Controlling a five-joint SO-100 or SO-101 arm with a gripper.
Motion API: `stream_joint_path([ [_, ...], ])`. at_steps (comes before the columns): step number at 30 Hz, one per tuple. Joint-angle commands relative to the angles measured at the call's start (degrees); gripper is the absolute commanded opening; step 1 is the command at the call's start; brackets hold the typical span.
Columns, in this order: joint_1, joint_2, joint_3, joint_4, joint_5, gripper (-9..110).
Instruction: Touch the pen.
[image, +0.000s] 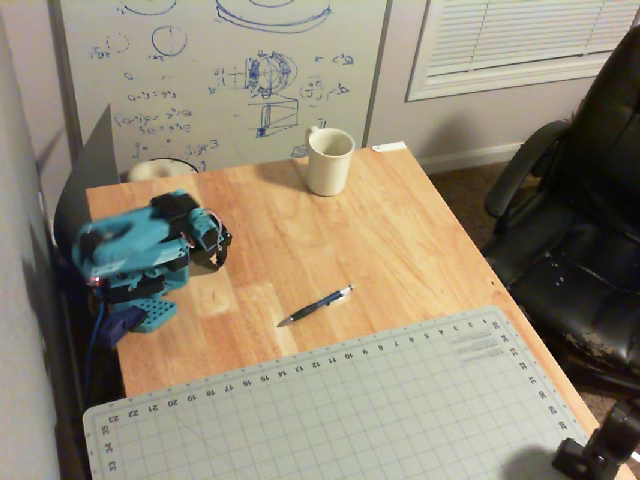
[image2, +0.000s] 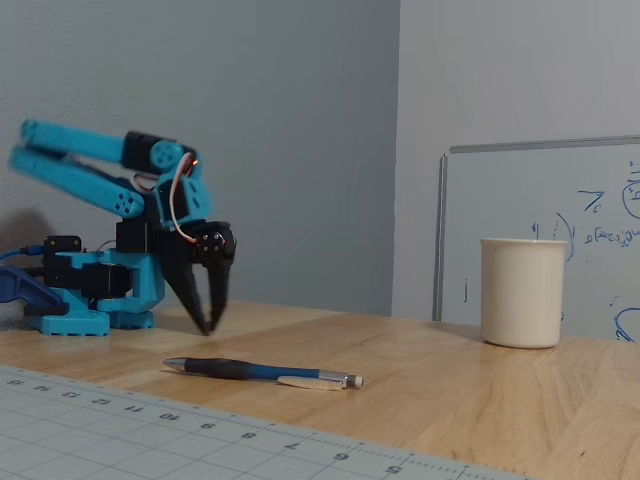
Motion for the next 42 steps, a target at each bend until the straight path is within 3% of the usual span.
stream_joint_path([
  [1, 0.7, 7.0, 0.7, -0.5, -0.5, 1],
  [30, 0.4, 7.2, -0.6, -1.3, -1.1, 1],
  [34, 0.9, 4.5, -6.4, -1.1, -1.1, 1],
  [42, 1.1, -18.9, -29.0, -0.5, -0.2, 1],
])
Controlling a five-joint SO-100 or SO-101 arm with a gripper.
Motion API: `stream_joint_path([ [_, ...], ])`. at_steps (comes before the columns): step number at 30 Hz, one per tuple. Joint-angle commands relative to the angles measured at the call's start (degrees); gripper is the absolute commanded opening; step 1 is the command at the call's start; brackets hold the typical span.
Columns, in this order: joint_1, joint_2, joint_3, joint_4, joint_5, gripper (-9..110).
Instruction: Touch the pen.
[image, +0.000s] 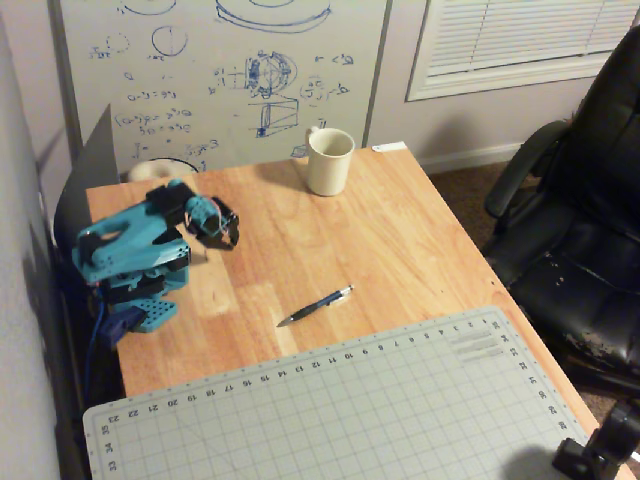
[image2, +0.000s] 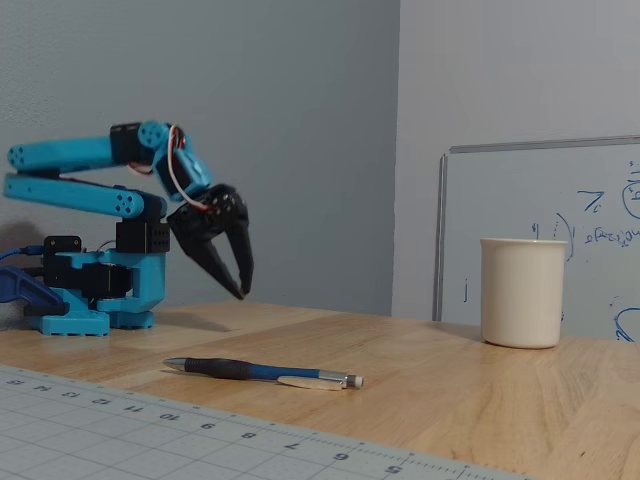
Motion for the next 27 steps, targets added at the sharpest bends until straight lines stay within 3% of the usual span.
stream_joint_path([
  [1, 0.8, -11.7, -15.1, -0.3, 0.4, 1],
  [27, 29.6, -84.8, -84.4, -0.4, -0.6, 1],
])
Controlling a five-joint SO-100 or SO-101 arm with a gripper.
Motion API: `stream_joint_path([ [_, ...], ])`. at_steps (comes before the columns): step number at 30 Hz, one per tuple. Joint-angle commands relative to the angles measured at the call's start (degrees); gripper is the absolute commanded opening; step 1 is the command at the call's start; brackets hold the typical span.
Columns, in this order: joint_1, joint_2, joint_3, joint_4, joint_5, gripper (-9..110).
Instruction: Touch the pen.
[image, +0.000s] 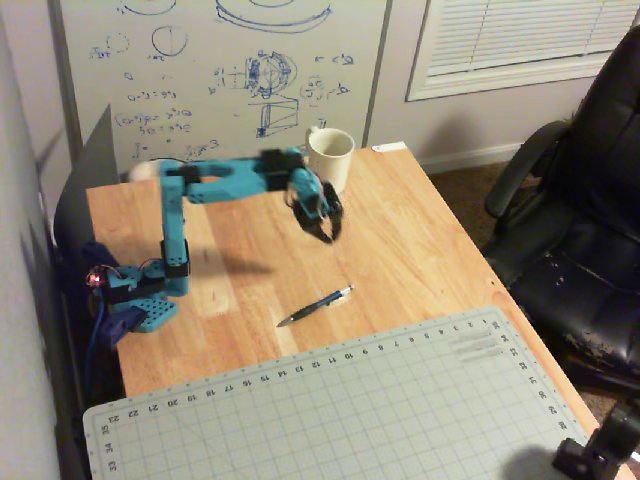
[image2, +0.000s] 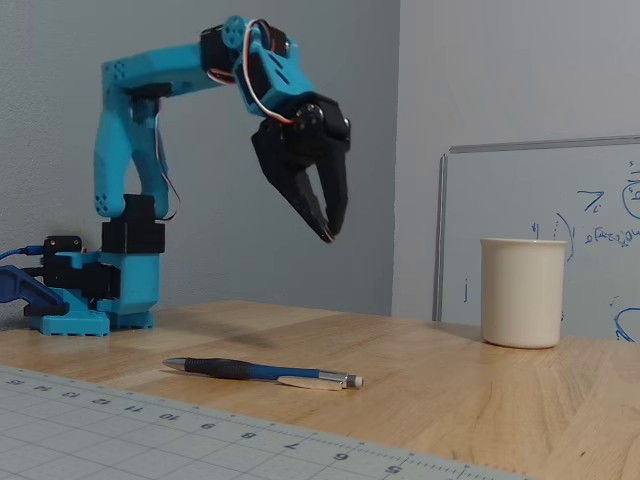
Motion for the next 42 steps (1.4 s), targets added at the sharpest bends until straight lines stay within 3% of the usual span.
stream_joint_path([
  [1, 4.0, -7.4, -10.6, -0.4, -0.6, 1],
  [15, 6.4, -23.9, -17.1, -0.4, -0.6, 1],
  [42, 7.2, -24.7, -17.5, -0.3, -0.5, 1],
])
